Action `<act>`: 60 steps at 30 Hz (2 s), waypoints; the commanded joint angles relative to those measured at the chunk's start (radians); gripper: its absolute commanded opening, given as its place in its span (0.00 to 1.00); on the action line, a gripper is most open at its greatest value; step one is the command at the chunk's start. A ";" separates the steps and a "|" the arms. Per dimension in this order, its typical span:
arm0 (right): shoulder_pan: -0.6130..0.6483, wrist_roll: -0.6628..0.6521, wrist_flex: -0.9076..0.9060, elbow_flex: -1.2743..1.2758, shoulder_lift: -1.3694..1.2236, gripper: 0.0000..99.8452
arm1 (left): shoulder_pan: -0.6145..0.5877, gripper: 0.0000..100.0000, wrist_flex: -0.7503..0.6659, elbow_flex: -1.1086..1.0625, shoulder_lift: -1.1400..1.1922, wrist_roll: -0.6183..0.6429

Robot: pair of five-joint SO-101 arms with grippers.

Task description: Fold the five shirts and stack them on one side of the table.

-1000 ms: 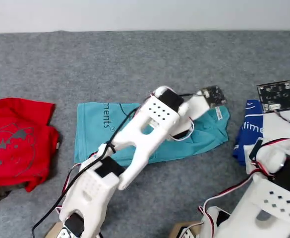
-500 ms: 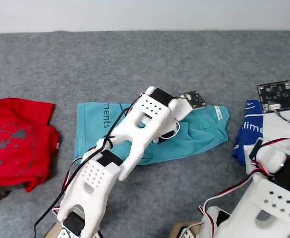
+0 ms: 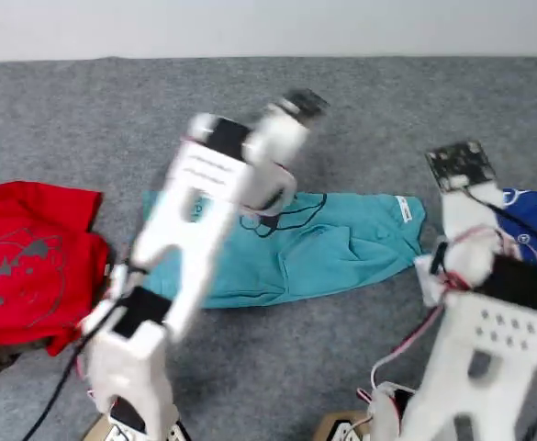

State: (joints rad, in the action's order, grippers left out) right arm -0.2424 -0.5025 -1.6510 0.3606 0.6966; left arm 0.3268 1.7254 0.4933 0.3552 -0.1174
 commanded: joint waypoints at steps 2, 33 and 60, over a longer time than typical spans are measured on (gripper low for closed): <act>0.127 0.071 0.114 -0.009 -0.185 0.01 | -0.207 0.00 0.028 -0.065 -0.256 0.032; 0.547 0.063 0.570 -0.201 -0.868 0.01 | -0.988 0.00 0.026 -0.702 -0.927 -0.158; 0.294 -0.058 0.481 -0.376 -1.040 0.01 | -0.988 0.00 0.028 -0.704 -0.928 -0.160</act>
State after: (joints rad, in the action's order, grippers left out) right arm 0.0997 -0.5501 -1.2275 0.0430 -0.3176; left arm -0.6552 1.7331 -0.2125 -0.5439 -0.2677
